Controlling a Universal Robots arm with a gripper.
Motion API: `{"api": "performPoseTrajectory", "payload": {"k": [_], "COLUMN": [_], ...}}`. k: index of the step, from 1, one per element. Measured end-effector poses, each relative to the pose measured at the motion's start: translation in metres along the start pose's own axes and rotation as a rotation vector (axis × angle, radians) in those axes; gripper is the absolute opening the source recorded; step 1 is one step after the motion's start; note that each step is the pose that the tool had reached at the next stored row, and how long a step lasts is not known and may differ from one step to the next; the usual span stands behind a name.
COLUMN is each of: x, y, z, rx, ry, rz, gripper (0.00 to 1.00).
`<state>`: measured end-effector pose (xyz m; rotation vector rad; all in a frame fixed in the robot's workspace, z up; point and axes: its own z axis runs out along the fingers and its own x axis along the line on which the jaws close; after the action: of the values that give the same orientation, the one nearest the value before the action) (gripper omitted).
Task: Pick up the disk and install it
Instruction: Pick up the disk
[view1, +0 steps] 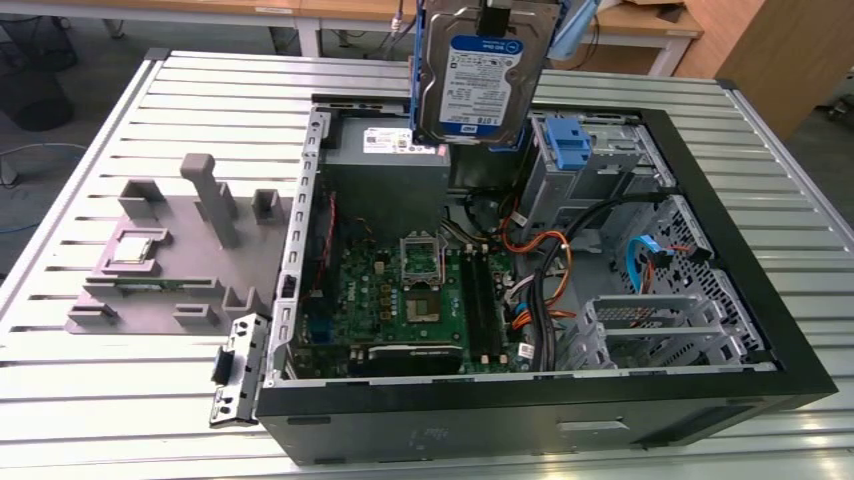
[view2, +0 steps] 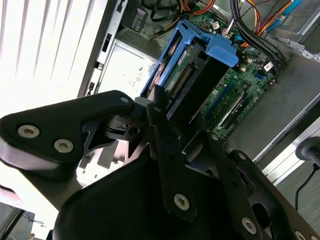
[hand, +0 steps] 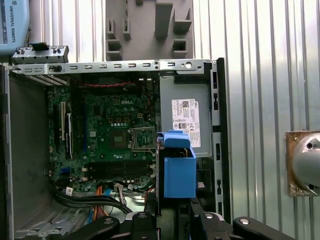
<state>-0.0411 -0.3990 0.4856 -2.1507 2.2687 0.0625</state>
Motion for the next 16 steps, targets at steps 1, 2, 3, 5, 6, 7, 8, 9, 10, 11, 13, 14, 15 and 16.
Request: {"api": "performPoseTrajectory", "payload": {"k": [1,2,3,5,6,7,8,9,10,11,13,14,15,16], "x": [0.0002,0.0005,0.0008,0.0017,0.0022,0.0028,0.0035,0.0043,0.0061,0.0071,0.0093,0.0119,0.0130,0.0140], "y": [0.0000,0.0000,-0.0001,-0.0001,-0.0001,-0.0002,-0.0002,-0.0002,-0.0003,-0.0004,-0.0005,-0.0006,-0.0007,-0.0008], "z": [0.0000,0.0000,-0.0001,-0.0001,-0.0001,-0.0001,-0.0001,-0.0002,-0.0002,-0.0003,-0.0004,-0.0005,-0.0005,-0.0005], "rx": [0.0000,0.0000,-0.0001,0.0000,0.0000,0.0000,0.0000,0.0000,0.0000,0.0000,0.0000,0.0000,0.0000,0.0000], "ry": [0.0000,0.0000,0.0001,-0.0001,-0.0001,0.0000,0.0000,0.0001,0.0003,0.0003,0.0004,0.0004,0.0004,0.0003], "rz": [0.000,0.000,0.000,0.000,0.000,0.000,0.000,0.000,0.000,0.000,0.000,0.000,0.000,0.000], "gripper": [0.35,0.35,0.35,0.35,0.35,0.35,0.35,0.35,0.35,0.35,0.35,0.35,0.35,0.35]}}
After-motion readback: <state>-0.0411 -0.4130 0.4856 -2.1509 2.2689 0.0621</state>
